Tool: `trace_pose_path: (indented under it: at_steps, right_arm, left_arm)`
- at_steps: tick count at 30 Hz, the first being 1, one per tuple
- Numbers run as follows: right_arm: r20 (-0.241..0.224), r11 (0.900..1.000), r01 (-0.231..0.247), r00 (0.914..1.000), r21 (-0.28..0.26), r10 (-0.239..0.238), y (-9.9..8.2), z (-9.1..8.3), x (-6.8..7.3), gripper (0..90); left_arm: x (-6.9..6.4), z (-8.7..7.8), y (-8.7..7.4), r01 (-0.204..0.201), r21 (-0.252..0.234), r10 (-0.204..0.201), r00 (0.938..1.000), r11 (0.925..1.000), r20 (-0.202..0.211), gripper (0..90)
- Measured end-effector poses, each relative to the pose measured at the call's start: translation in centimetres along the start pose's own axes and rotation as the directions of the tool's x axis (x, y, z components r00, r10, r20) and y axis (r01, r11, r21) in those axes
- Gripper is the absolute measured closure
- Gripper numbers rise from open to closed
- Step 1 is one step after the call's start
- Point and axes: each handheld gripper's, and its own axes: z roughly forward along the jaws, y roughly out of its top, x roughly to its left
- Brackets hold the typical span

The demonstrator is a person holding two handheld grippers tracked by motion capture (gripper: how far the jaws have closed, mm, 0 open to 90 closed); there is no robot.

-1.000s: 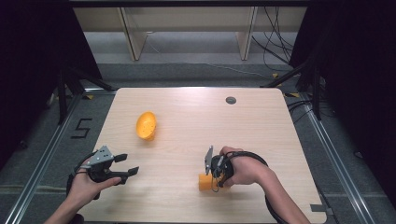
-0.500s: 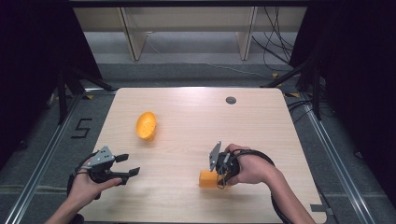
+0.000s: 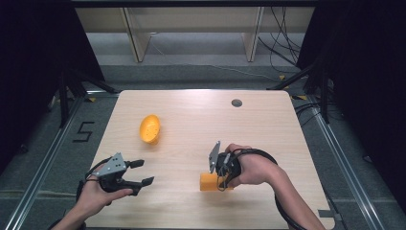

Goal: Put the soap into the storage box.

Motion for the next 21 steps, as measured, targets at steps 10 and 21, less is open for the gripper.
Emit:
trace_pose_path:
  at_steps: [10,21]
  right_arm:
    - [-0.024,0.9986,0.003,0.9997,0.053,-0.002,2.2,-1.0,-0.5,61.9]
    - [-0.014,0.9964,0.035,0.9993,0.078,-0.034,3.6,-1.9,-0.8,61.9]
  left_arm:
    - [-3.3,2.8,2.5,-0.110,-0.027,0.113,0.9846,0.9935,0.133,26.2]
    - [-4.7,5.4,3.7,-0.183,-0.033,0.186,0.9606,0.9826,0.207,26.7]
